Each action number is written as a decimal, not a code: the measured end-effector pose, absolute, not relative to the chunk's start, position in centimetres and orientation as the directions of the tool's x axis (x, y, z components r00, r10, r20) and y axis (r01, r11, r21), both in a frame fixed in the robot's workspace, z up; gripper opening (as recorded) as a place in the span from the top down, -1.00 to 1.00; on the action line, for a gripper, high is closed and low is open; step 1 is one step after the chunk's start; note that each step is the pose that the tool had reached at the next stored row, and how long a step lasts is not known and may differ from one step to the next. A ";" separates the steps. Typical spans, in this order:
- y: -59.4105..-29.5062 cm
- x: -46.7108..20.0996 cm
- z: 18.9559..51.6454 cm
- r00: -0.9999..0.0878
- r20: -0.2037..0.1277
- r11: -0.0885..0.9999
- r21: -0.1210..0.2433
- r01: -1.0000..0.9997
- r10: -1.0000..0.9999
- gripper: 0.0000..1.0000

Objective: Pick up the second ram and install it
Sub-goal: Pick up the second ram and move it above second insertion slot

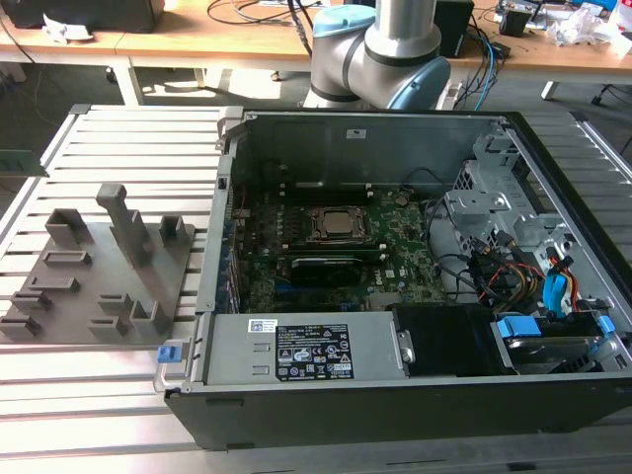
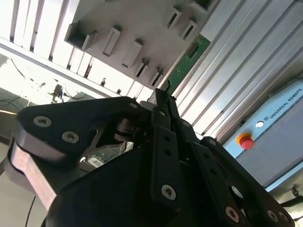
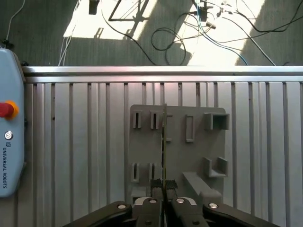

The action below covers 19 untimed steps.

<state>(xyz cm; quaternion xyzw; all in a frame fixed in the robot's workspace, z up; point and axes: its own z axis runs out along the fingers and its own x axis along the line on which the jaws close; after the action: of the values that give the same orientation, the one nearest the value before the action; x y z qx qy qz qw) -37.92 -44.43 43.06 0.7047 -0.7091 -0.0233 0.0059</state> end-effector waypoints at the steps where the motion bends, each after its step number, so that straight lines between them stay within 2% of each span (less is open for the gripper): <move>1: -44.4 -37.9 43.1 -0.007 -0.038 0.005 0.041 -0.999 -0.999 0.73; 8: -44.4 -37.6 43.1 -0.007 -0.038 0.005 0.041 -0.999 -0.999 0.73; 19: -44.4 -32.7 43.1 -0.007 -0.038 0.005 0.042 -0.999 -0.999 0.73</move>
<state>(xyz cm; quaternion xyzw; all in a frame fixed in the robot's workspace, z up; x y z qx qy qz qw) -32.71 -44.42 43.08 0.7047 -0.7090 -0.0280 0.0013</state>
